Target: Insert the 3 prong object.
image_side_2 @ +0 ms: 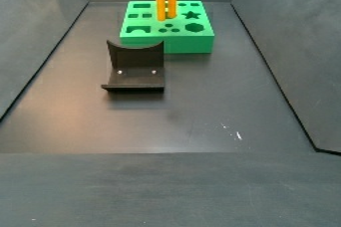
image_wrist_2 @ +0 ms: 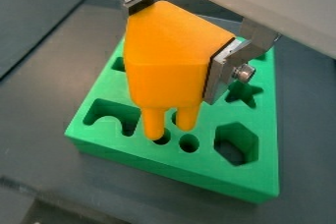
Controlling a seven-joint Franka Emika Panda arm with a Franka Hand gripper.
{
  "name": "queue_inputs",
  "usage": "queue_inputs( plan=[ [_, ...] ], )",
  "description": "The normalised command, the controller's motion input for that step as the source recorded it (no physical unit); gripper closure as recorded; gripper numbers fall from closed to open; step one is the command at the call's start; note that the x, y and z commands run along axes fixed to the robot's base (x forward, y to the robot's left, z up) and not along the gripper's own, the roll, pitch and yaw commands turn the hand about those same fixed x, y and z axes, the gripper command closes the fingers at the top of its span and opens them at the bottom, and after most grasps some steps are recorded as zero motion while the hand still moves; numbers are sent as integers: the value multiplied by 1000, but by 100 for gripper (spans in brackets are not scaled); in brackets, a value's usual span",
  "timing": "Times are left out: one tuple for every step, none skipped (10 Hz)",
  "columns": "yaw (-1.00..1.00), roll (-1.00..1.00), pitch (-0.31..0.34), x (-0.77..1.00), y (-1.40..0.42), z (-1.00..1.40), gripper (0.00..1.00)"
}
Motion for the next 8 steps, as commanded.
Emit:
queue_inputs(
  plan=[
    [-557, 0, -116, -63, 60, -294, 100],
    [-137, 0, -111, -66, 14, -294, 100],
    [-120, 0, -76, -86, 49, -169, 100],
    [-174, 0, -39, -57, 0, -157, 100],
    [-206, 0, -96, -29, 0, -263, 100],
    [-149, 0, -84, -49, 0, -251, 100],
    [0, 16, -96, 0, 9, -294, 100],
    [-14, 9, -93, 0, 0, -323, 100]
  ],
)
